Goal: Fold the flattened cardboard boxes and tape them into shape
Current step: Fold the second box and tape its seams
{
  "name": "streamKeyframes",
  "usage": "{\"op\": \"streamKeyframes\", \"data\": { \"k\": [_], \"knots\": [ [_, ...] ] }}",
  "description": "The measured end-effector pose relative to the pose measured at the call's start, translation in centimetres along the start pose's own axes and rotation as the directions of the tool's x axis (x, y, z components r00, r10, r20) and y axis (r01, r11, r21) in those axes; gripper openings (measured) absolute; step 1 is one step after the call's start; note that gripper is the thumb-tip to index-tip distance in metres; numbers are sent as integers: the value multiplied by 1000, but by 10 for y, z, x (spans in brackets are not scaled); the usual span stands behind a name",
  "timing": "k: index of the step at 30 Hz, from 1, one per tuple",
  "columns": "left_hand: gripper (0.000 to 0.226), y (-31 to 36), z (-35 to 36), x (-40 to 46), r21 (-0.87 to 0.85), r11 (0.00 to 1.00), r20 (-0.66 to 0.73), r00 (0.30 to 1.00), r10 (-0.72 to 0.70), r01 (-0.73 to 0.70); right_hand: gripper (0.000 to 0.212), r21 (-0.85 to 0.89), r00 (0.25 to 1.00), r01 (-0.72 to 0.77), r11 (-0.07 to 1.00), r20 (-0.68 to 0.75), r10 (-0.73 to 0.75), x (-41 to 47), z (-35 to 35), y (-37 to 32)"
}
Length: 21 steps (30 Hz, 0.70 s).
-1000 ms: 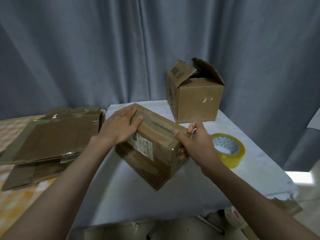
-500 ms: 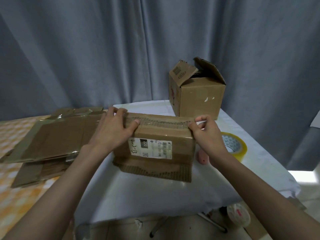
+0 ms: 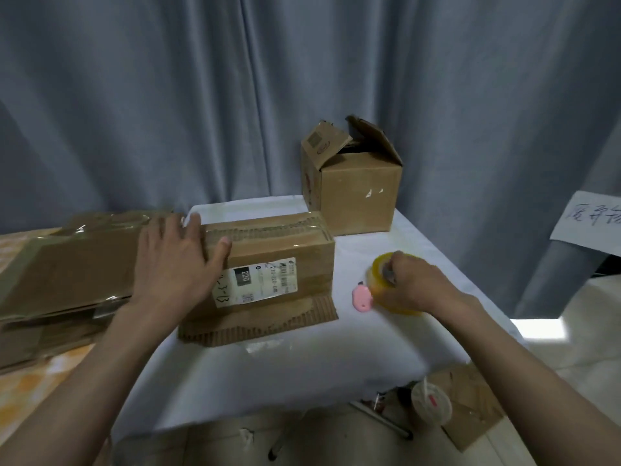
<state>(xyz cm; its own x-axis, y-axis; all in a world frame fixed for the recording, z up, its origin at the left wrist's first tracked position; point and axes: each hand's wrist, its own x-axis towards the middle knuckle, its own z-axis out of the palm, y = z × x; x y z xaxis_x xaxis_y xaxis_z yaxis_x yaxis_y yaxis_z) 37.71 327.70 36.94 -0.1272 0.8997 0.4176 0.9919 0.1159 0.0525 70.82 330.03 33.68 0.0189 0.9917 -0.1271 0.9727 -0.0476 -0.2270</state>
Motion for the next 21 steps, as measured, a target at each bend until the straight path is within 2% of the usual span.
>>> {"op": "streamKeyframes", "data": {
  "k": [2,4,6,8,12,15,17,21],
  "knots": [
    [63,10,-3,-3,-107,988,-105,989,103,-114,44,-31,999,48,998,11,-48,-1,10,13],
    [47,28,-5,-9,-234,941,-183,961,205,-245,33,5,990,116,993,-78,-116,-4,18,21],
    [33,54,-7,-20,-366,853,-233,924,303,-372,30,95,971,135,986,-211,-112,-10,19,25],
    [29,82,-6,-30,-476,762,-227,899,376,-439,35,242,951,149,959,-302,-72,-18,13,26],
    [29,130,-6,-32,-640,654,-140,898,417,-404,14,449,902,347,823,-400,-162,-38,-2,24],
    [36,151,-14,-22,-707,608,-104,904,415,-361,12,499,868,468,729,-413,-274,-56,-12,23],
    [37,159,-19,-18,-735,597,-61,907,416,-323,12,543,860,506,670,-376,-345,-64,-16,24],
    [26,161,-27,-17,-751,595,-33,916,401,-287,14,585,844,535,610,-336,-418,-73,-19,30]
  ]
}}
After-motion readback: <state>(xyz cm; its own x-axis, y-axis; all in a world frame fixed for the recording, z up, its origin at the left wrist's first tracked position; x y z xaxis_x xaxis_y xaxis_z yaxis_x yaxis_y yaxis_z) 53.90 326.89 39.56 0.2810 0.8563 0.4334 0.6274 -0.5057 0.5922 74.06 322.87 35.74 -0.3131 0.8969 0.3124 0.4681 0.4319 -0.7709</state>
